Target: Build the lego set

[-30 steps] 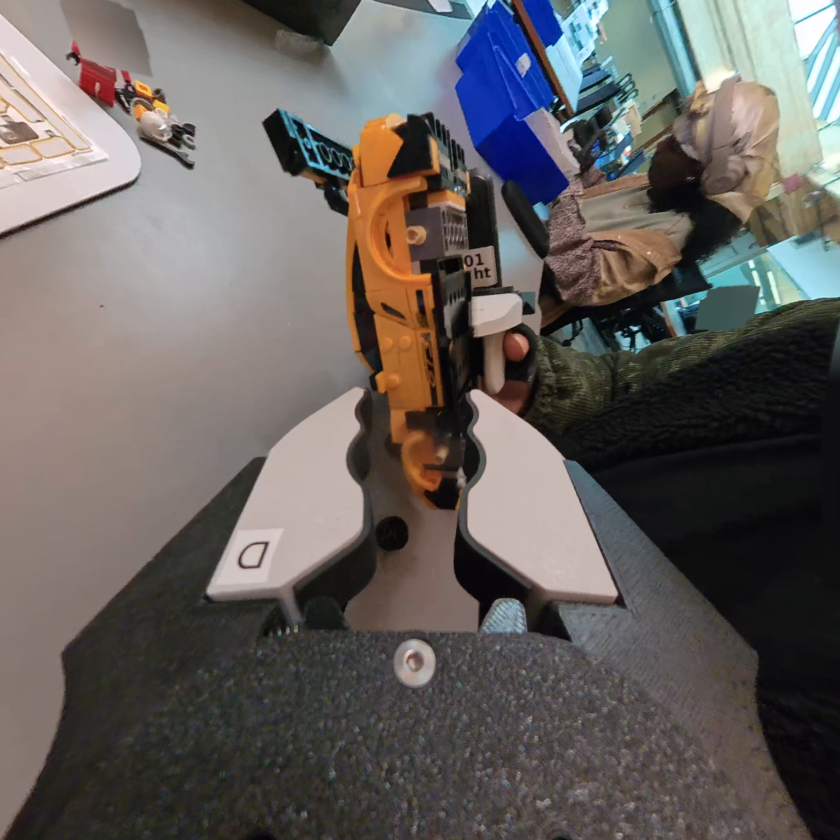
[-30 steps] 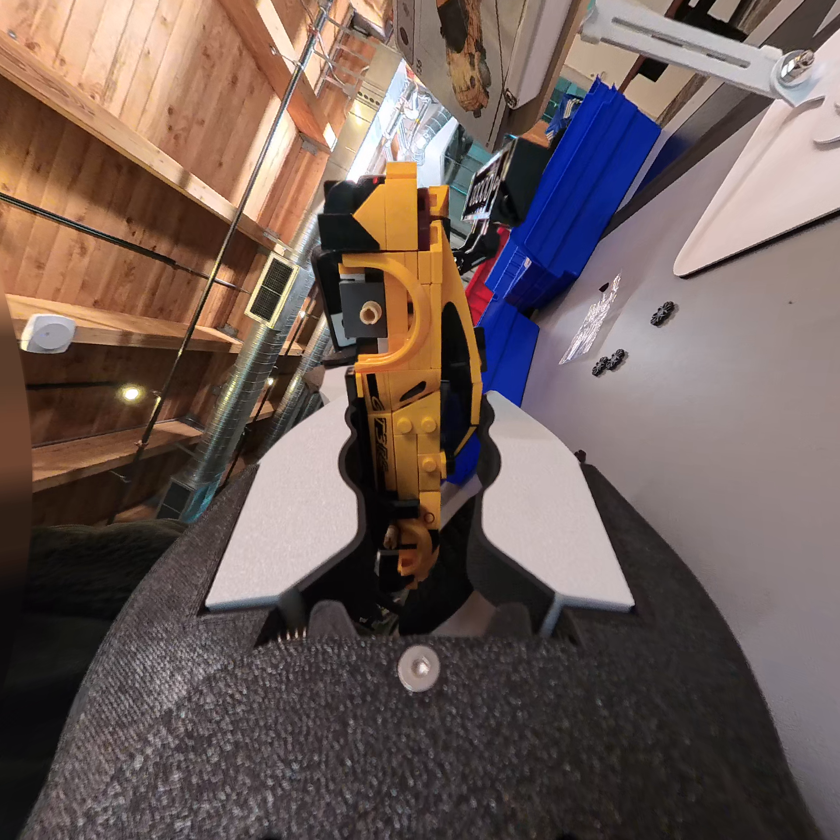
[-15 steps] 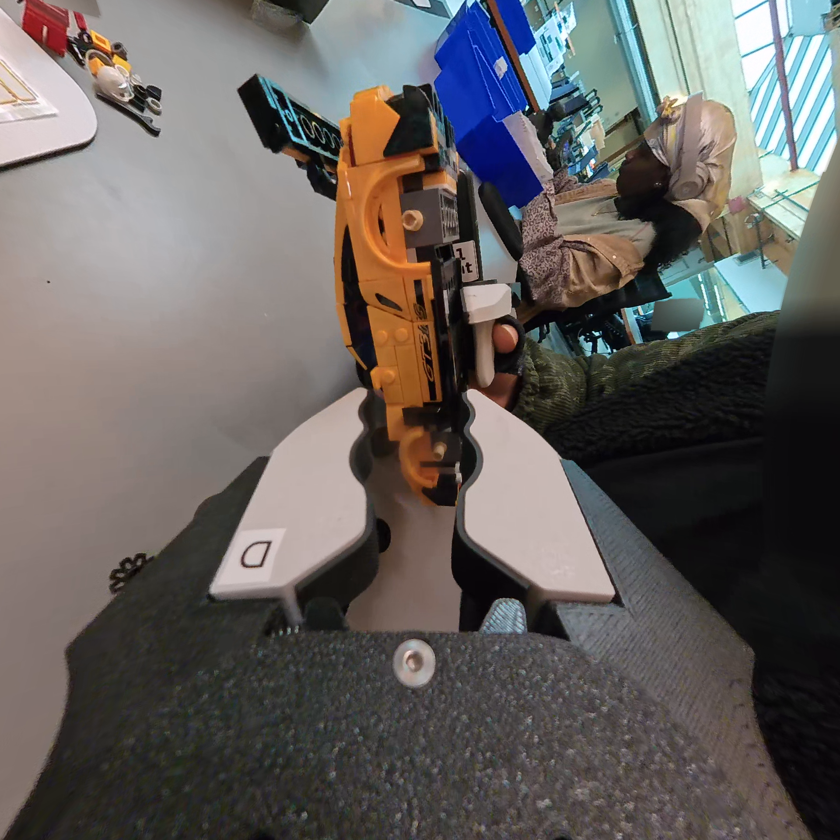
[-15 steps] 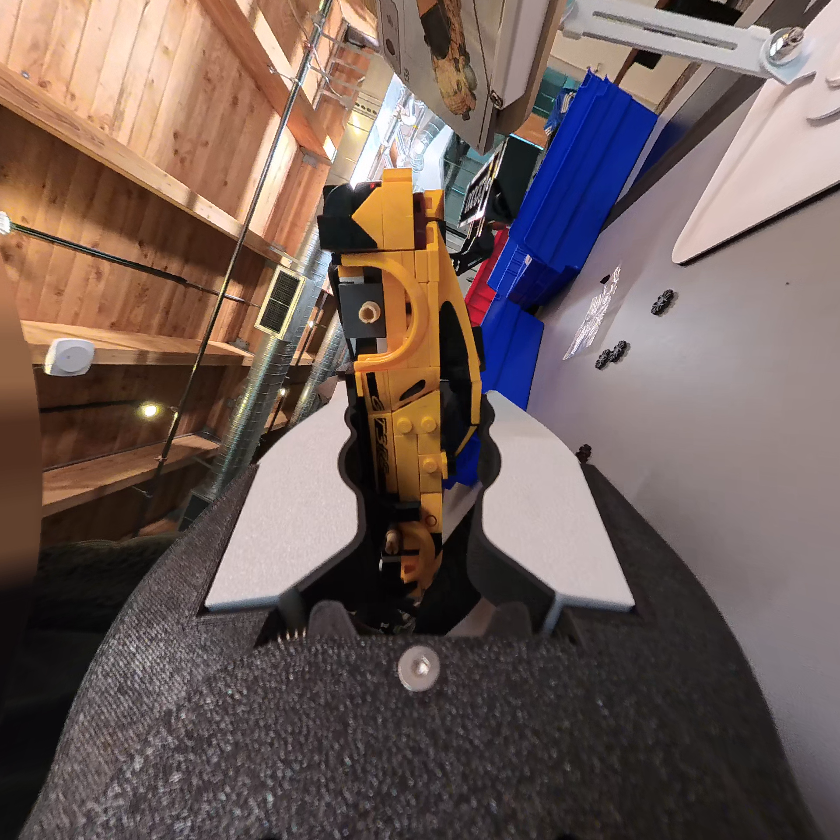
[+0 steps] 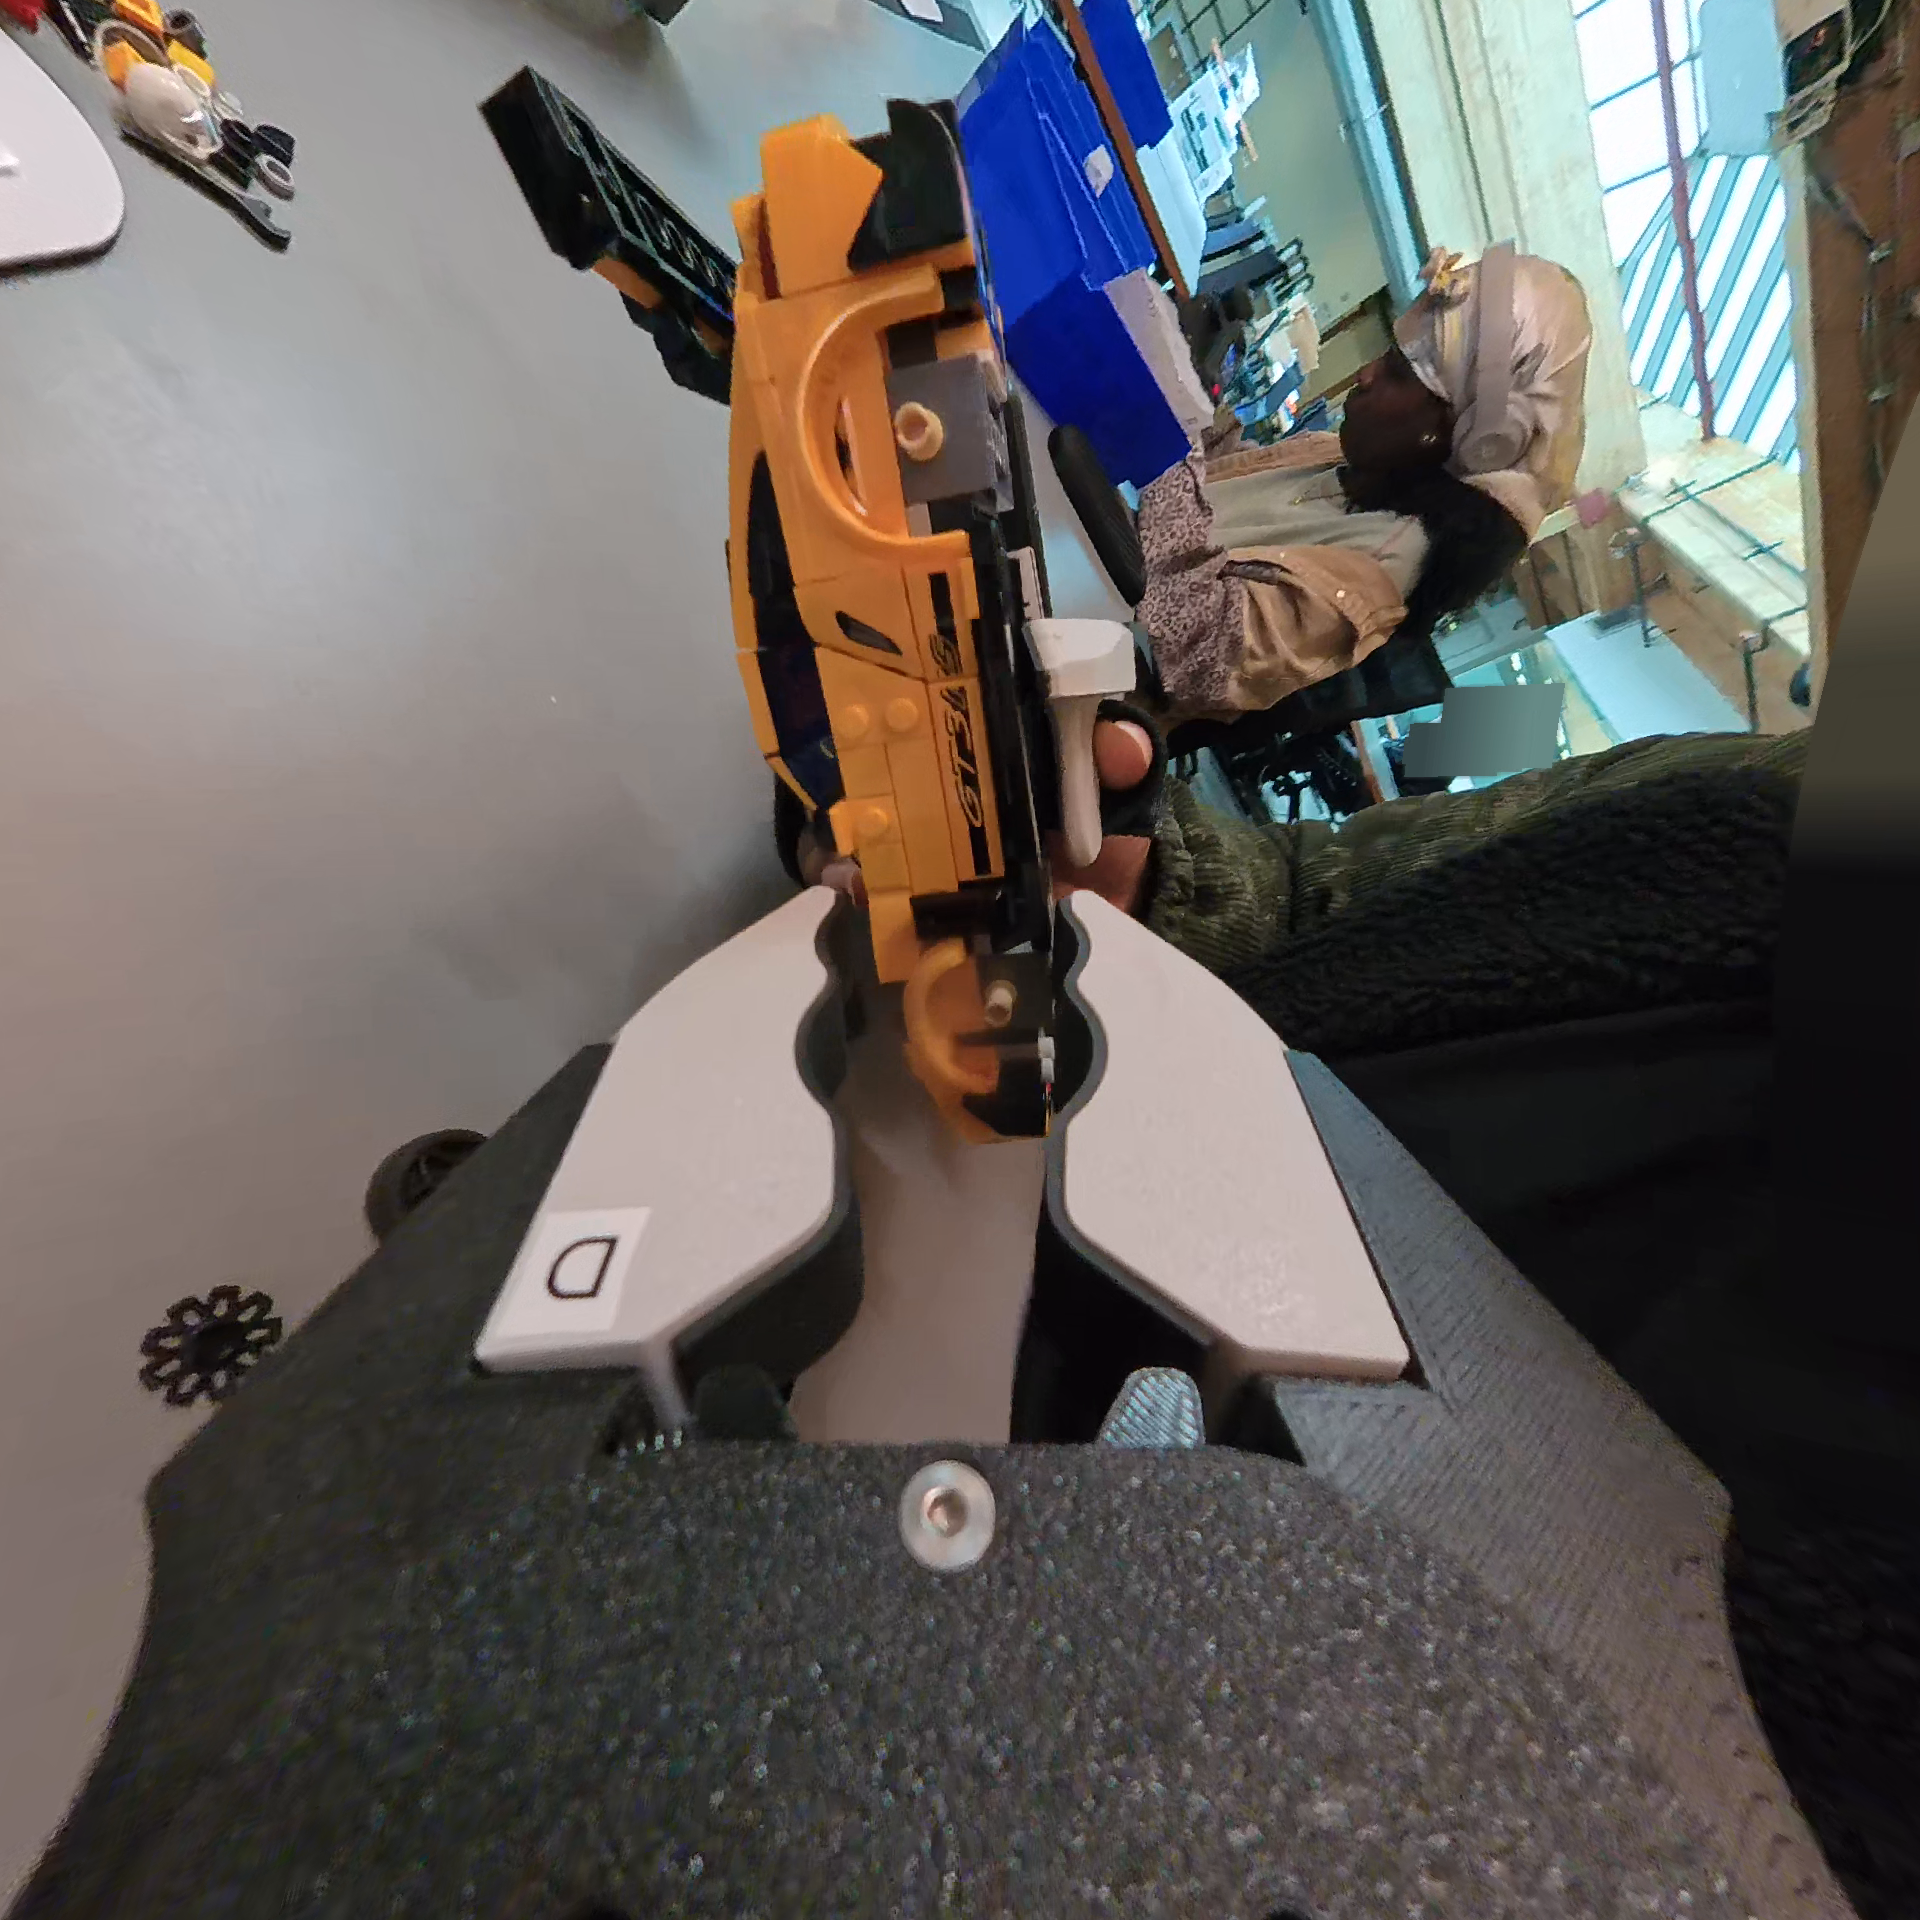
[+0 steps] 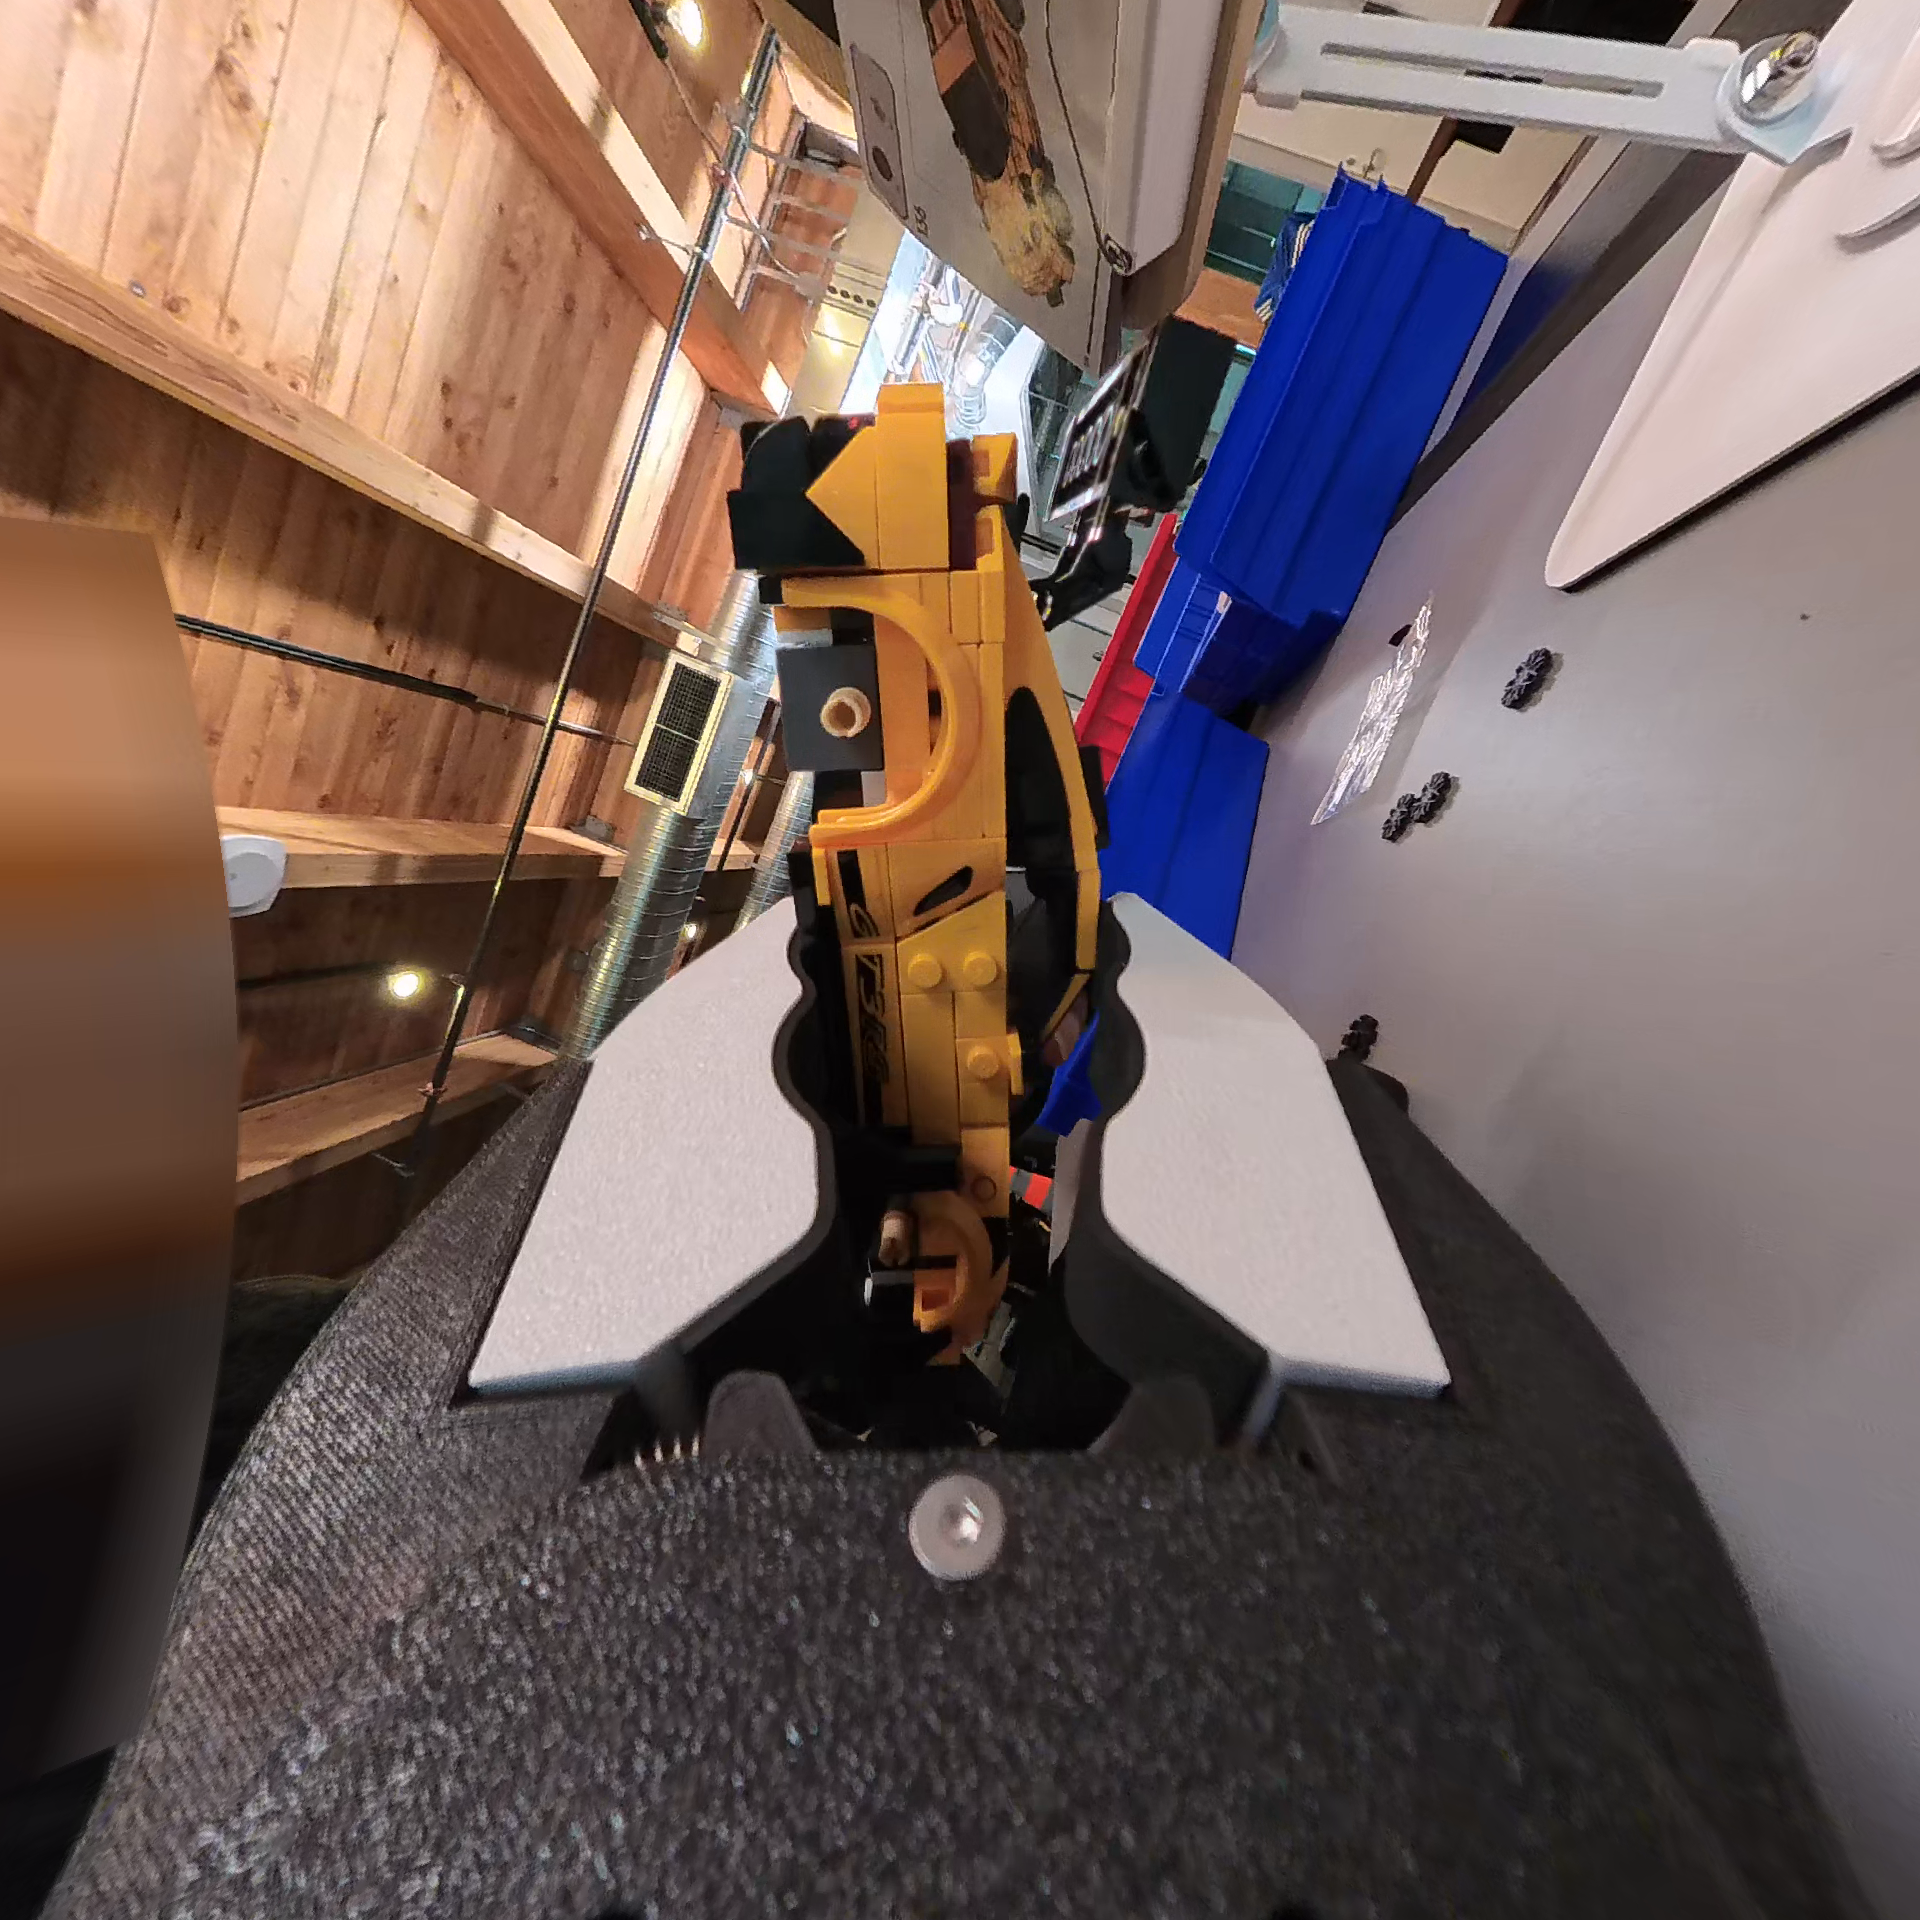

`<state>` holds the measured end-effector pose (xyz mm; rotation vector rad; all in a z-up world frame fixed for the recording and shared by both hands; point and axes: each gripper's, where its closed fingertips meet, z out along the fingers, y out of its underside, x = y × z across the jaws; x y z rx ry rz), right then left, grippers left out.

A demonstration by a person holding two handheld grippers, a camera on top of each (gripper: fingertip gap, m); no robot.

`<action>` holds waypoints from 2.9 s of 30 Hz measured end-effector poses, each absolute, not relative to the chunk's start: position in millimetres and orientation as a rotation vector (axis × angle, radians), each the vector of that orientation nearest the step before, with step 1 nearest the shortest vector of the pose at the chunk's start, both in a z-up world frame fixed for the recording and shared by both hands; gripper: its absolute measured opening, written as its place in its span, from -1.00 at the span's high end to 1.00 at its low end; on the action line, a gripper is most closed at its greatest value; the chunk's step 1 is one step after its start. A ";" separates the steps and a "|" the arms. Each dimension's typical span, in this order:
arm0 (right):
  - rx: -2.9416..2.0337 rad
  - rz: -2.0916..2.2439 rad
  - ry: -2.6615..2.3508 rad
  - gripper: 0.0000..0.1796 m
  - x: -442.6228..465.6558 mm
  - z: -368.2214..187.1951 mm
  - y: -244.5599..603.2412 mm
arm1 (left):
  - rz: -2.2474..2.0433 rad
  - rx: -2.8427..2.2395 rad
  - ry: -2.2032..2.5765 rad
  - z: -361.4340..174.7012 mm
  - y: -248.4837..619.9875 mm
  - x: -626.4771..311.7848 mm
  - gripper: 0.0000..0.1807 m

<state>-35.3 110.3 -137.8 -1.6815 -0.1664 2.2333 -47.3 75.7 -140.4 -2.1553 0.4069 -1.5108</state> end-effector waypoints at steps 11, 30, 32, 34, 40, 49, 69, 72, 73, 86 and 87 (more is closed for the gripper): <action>-1.679 2.222 -0.218 0.46 -38.0 -137.0 105.0 | -1.608 -2.128 0.393 -140.7 71.7 -43.6 0.65; -1.683 2.188 -0.359 0.46 -44.7 -134.3 93.0 | -1.696 -2.018 0.300 -134.7 82.7 -46.7 0.47; -1.697 2.183 -0.357 0.46 -44.0 -135.4 94.7 | -1.720 -2.010 0.282 -135.5 84.4 -45.5 0.47; -1.709 2.184 -0.349 0.44 -43.9 -136.0 96.8 | -1.732 -2.000 0.253 -136.9 86.7 -45.5 0.47; -1.730 2.172 -0.340 0.35 -43.6 -138.5 101.5 | -1.755 -1.955 0.154 -142.8 91.4 -45.9 0.48; -1.782 2.017 -0.363 0.33 -36.7 -148.3 114.8 | -1.805 -1.882 0.032 -151.7 93.6 -53.0 0.48; -1.892 2.073 -0.429 0.48 -36.0 -151.4 111.7 | -1.606 -1.952 0.262 -156.9 81.6 -43.2 0.36; -1.952 2.091 -0.419 0.48 -35.8 -154.3 112.5 | -1.622 -1.967 0.238 -162.0 82.2 -42.3 0.41; -1.967 2.094 -0.420 0.49 -35.8 -154.7 112.6 | -1.647 -1.962 0.213 -162.1 82.9 -42.7 0.42; -2.119 2.087 -0.564 0.48 -44.5 -162.3 100.1 | -1.734 -2.000 0.085 -169.3 82.4 -44.4 0.45; -2.122 2.084 -0.567 0.48 -44.7 -162.2 100.5 | -1.739 -1.996 0.072 -169.6 82.6 -44.6 0.45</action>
